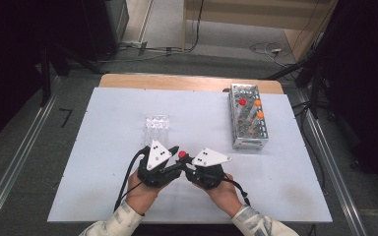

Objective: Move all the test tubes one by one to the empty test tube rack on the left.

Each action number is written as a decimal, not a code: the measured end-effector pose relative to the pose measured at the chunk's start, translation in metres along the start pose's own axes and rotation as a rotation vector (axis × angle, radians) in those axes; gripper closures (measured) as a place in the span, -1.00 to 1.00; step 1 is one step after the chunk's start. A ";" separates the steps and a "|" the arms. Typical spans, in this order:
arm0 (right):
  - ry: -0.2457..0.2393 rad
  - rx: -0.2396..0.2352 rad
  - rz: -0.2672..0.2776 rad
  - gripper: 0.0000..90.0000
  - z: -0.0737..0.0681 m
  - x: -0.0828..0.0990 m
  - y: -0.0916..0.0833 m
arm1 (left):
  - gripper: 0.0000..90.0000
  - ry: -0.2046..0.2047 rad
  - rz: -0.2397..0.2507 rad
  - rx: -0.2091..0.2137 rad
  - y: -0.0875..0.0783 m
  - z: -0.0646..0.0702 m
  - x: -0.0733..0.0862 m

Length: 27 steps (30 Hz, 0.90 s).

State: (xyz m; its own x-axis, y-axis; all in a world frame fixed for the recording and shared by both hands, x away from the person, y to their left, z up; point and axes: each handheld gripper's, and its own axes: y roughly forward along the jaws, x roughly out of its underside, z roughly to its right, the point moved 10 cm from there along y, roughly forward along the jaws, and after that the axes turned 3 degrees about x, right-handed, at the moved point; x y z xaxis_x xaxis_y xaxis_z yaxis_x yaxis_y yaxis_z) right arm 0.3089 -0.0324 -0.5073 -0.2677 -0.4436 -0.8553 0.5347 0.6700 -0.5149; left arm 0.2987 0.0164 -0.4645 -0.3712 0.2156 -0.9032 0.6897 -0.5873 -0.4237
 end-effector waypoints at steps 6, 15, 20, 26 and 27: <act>-0.003 -0.005 0.000 0.59 -0.002 0.000 0.001 | 0.52 0.006 0.002 0.011 0.001 0.002 0.001; -0.002 -0.008 -0.002 0.57 -0.003 0.000 0.000 | 0.56 0.009 0.003 0.019 -0.001 0.003 0.000; 0.004 -0.040 -0.029 -0.10 -0.004 0.001 0.000 | 0.56 -0.009 0.008 0.032 -0.004 0.001 -0.002; 0.012 -0.044 -0.050 -0.39 0.005 0.004 -0.007 | 0.56 -0.078 0.024 0.061 -0.016 -0.008 -0.008; 0.014 -0.043 -0.049 -0.40 0.007 0.005 -0.008 | 0.56 -0.088 0.025 0.062 -0.018 -0.010 -0.009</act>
State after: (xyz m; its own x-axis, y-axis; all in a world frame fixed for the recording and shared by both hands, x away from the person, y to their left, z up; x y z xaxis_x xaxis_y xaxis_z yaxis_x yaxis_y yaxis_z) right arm 0.3091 -0.0436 -0.5069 -0.3046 -0.4683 -0.8294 0.4854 0.6729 -0.5582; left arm 0.2963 0.0330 -0.4493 -0.4099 0.1324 -0.9025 0.6602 -0.6396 -0.3937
